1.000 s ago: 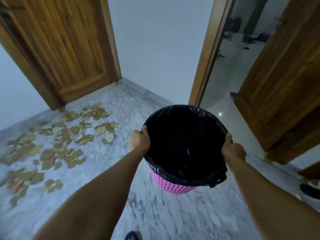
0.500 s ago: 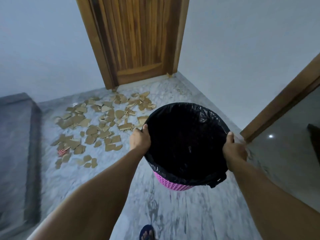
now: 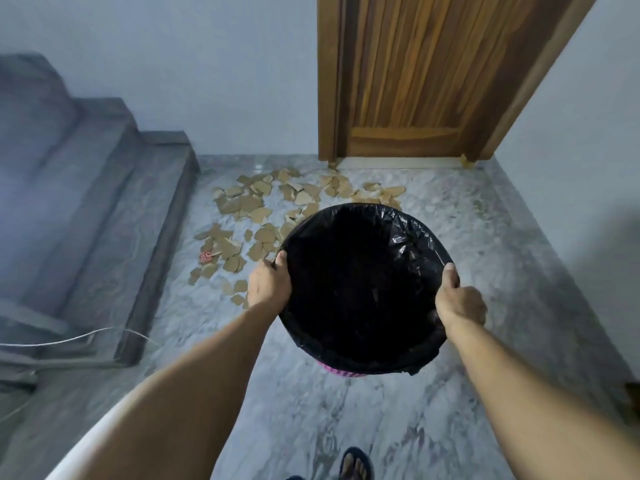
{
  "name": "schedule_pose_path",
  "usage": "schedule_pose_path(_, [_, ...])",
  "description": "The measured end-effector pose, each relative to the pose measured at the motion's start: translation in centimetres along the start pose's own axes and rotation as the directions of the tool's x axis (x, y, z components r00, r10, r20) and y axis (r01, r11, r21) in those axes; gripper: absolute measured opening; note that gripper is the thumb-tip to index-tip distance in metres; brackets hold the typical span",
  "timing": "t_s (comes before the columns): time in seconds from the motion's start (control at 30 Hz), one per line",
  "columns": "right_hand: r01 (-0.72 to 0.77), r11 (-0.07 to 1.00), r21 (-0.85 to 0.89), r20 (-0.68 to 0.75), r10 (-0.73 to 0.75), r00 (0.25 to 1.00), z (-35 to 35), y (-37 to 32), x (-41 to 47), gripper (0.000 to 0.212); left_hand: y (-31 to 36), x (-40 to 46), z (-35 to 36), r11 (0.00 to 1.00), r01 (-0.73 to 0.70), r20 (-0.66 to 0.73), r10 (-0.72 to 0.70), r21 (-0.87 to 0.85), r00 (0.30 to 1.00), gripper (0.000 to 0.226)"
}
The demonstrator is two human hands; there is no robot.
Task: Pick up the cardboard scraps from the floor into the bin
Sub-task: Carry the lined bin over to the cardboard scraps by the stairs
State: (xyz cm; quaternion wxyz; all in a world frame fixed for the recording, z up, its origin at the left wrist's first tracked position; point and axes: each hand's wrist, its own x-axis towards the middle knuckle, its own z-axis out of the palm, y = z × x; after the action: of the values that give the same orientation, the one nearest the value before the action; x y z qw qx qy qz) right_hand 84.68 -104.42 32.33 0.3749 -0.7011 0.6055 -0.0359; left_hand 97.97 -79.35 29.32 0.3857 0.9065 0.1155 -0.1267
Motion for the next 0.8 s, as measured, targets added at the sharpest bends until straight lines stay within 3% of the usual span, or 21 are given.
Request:
schedule_pose_path(0.2, [0.139,0.987,-0.083,0.173,-0.123,0.977,8.6,-4.8,2.3,0.078,-4.7,6.0,-1.2,0.991,0.128,-0.132,-0.131,-0.034,0.983,0.053])
schedule_pose_path(0.37, [0.253,0.958,-0.134,0.373,-0.187,0.909,17.0,-8.4,2.2,0.024,-9.9,11.4,-3.3,0.971,0.232,-0.215,-0.241,-0.064,0.947,0.050])
schedule_pose_path(0.43, [0.284,0.942,-0.177,0.446,-0.180,0.877,21.8,-9.6,1.7,0.016,-13.1,14.3,-4.3,0.957,0.277,-0.245,-0.289,-0.083,0.926,0.050])
schedule_pose_path(0.63, [0.361,0.905,-0.225,0.632,-0.147,0.761,35.4,-12.1,-0.7,0.029,-22.7,21.3,-8.0,0.885,0.431,-0.259,-0.464,-0.175,0.847,0.051])
schedule_pose_path(0.8, [0.360,0.907,-0.218,0.747,-0.083,0.660,49.0,-12.9,-3.1,0.031,-32.8,28.7,-10.8,0.842,0.529,-0.260,-0.538,-0.111,0.802,0.043])
